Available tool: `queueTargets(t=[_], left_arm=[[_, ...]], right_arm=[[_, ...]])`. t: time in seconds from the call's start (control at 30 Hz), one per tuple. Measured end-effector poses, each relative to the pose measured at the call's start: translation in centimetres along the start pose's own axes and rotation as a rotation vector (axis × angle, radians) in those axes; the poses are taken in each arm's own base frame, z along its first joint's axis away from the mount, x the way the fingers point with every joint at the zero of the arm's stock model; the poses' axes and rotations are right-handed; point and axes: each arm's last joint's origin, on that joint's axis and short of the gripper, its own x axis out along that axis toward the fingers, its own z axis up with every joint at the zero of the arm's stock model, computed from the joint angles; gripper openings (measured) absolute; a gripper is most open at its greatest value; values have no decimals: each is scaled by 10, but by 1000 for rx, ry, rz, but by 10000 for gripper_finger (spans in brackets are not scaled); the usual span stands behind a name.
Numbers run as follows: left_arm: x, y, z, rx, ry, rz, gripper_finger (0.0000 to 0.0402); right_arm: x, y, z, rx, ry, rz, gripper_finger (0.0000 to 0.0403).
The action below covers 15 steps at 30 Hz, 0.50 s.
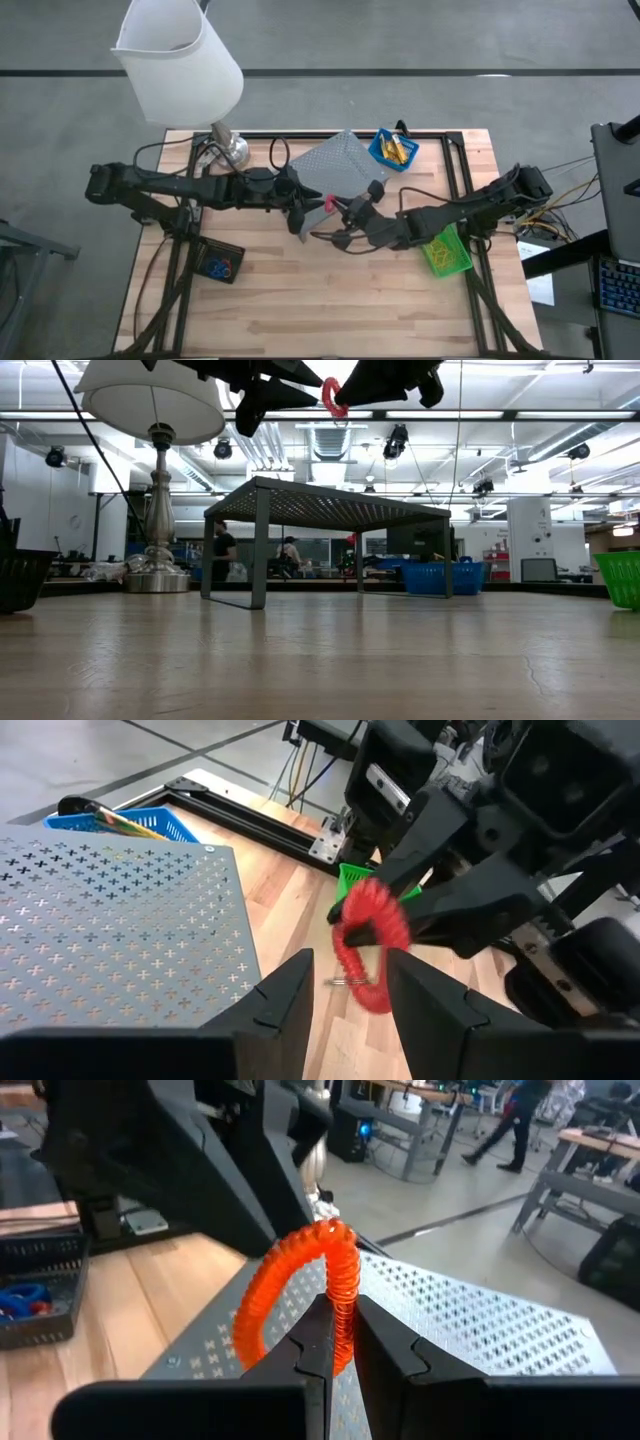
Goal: Pick & Place Office Desk Supplies
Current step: Put the orange spring keychain into the black basket
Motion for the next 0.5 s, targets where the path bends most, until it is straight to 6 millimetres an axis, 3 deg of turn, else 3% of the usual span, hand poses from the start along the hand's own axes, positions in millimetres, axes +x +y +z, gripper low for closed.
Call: queueTargets(t=[0.23,0.5], left_arm=[[0,0,1,-1,-6,-6,134],[0,-1,2,-2,-23,-13,134]], right_arm=[[1,-2,-4,16,22,-27,24],[6,-4,7,51,-37,-7,24]])
